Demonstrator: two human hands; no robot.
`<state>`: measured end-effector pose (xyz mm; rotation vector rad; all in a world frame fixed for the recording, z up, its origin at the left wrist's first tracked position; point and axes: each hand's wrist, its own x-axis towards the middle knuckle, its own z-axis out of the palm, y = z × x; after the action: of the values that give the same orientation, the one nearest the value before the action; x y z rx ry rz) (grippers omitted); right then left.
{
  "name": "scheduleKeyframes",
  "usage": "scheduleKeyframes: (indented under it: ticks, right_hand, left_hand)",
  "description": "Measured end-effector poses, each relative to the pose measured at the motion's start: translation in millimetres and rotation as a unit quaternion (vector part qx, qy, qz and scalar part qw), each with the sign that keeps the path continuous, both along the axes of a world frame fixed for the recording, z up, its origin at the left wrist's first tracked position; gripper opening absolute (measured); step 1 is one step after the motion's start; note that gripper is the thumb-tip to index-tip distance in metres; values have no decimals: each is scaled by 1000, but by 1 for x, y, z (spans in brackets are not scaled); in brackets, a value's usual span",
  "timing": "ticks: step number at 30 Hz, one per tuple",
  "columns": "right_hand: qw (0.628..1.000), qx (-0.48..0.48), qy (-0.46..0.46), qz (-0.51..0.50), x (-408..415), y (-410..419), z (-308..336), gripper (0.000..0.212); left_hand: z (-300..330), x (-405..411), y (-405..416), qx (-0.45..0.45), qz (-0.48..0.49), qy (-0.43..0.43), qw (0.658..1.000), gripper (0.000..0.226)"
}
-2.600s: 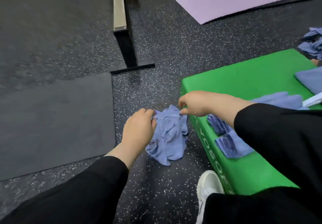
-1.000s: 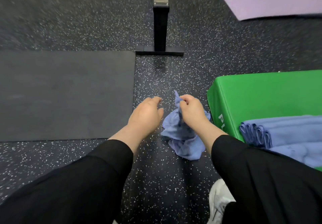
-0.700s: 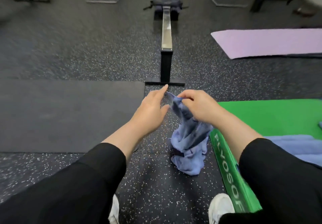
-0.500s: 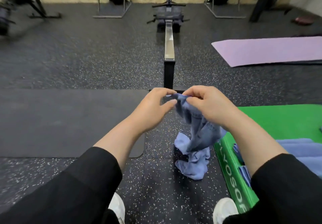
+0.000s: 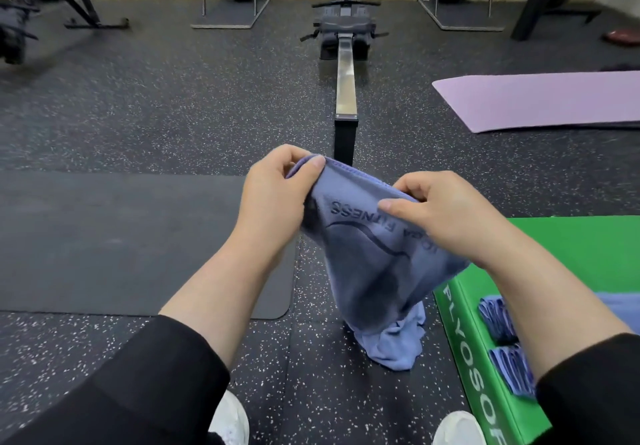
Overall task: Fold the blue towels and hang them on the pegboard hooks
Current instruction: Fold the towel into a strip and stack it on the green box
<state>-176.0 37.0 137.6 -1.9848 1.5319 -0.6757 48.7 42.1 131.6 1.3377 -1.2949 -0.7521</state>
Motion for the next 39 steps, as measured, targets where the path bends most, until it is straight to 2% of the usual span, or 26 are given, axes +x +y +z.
scheduleKeyframes:
  ticks: [3,5,6,9,11,15,17,19,20,22,25,27,29,31,32,34,36,38,39]
  right_hand:
    - [998,8,-54,20,8,-5,-3,17]
    - [990,40,-114,68,18,-6,-9,36]
    - [986,49,-131,85,22,-7,-11,37]
    - [991,22,-101,83,30,-9,-17,15]
    - [994,6,-97,48,30,-9,-17,27]
    - [985,3,-174,-5,24,-13,-12,14]
    - [981,48,-185,23,23,-12,-11,17]
    - [979,88,-171,74,26,-9,-12,27]
    - [982,75,-150,87,28,-7,-11,27]
    - [990,21,-122,71,31,-8,-12,28]
    - [991,-24,-130,29,29,-11,-10,45]
    - [987,-40,-153,12,26,-12,-8,46]
    - [984,-67,-162,-25,21,-13,-7,45]
    - [978,-90,-170,-77,13,-15,-6,47]
    - [975,-95,-173,-97,8,-17,-6,48]
    - [975,-102,-154,-125,-3,-21,-7,47]
    - [981,-101,-109,-124,-8,-22,-8,35]
    - [992,-69,-85,-65,-1,-17,-4,16]
    - [996,-41,-71,-18,4,-14,-3,18]
  left_hand:
    - [4,-7,0,31,-49,11,998,13]
    - [3,-16,2,51,-93,1,994,11]
    - [2,-20,2,58,-109,1,992,10]
    - [0,-22,-3,61,-105,12,993,16]
    - [-4,-17,-6,70,-94,9,993,21]
    - [-15,-12,-3,130,-154,17,979,24]
    - [-18,-12,-1,120,-160,14,980,23]
    - [-18,-14,2,117,-153,13,981,18]
    - [-17,-15,3,119,-147,15,982,18]
    - [-15,-17,4,113,-132,24,984,20]
    - [-12,-16,3,114,-137,29,983,17]
    - [-15,-13,4,149,-191,-6,970,18]
    - [-21,-11,6,207,-240,-86,945,24]
    - [-25,-10,10,252,-252,-136,925,21]
    - [-26,-9,10,252,-245,-142,925,20]
    - [-25,-9,9,213,-214,-133,944,20]
    - [-22,-11,8,173,-179,-80,965,18]
    - [-19,-15,8,155,-161,-21,975,14]
    - [-18,-18,8,148,-159,-3,976,12]
